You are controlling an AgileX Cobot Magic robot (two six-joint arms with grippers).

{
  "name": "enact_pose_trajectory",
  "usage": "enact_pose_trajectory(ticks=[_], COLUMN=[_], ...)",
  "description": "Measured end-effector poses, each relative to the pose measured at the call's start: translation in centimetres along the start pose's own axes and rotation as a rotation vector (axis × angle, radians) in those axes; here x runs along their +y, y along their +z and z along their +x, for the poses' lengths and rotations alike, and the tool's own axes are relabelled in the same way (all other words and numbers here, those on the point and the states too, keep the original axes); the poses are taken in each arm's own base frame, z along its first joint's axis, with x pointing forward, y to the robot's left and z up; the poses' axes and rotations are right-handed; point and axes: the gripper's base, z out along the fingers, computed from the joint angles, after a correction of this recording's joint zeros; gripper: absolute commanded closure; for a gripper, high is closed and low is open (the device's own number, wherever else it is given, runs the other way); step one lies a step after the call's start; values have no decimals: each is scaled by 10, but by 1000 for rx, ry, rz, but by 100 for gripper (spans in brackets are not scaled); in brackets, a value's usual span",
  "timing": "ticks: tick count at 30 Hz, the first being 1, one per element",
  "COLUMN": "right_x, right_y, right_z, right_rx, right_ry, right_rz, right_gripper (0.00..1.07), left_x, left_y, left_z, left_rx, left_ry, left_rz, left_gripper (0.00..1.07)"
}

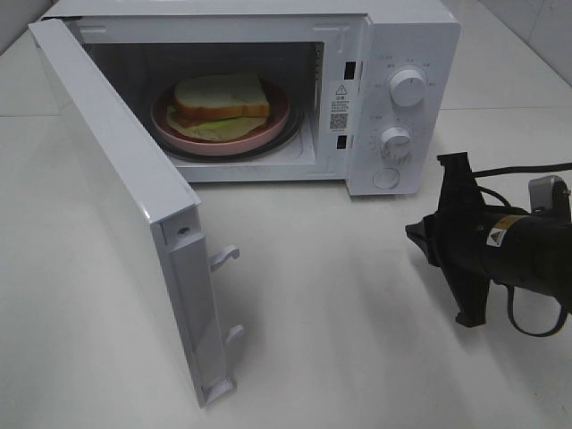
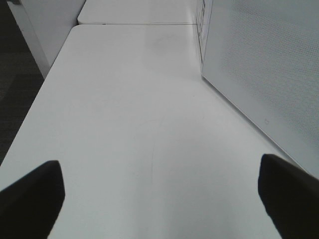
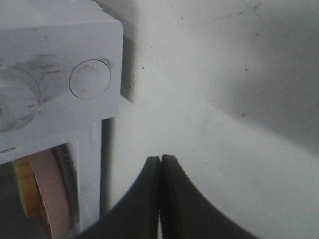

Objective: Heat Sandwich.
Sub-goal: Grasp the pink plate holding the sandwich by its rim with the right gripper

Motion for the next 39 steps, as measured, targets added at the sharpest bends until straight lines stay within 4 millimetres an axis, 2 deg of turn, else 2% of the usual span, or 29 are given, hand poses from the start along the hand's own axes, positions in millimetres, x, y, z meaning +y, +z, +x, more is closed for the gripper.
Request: enact_pose_trajectory(ticks=[10, 15, 27, 34, 35, 39], right_x=[15, 15, 12, 44, 44, 58], right_y=[-39, -53, -73, -80, -80, -87], right_z=[2, 3, 6, 11, 11, 12], right_rx=[49, 81, 176, 278, 278, 352], right_ry=[-207, -321, -583, -910, -910, -1097], right_rz=[46, 105, 243, 340, 340, 389], right_gripper=[101, 100, 99, 99, 99, 99], left_x=[0, 0, 0, 0, 0, 0], left_y=[0, 0, 0, 0, 0, 0], left_z=[0, 0, 0, 0, 0, 0], left_rx=[0, 0, 0, 0, 0, 0], left_ry=[0, 0, 0, 0, 0, 0], left_rz=[0, 0, 0, 0, 0, 0], left_gripper=[5, 5, 5, 5, 5, 5])
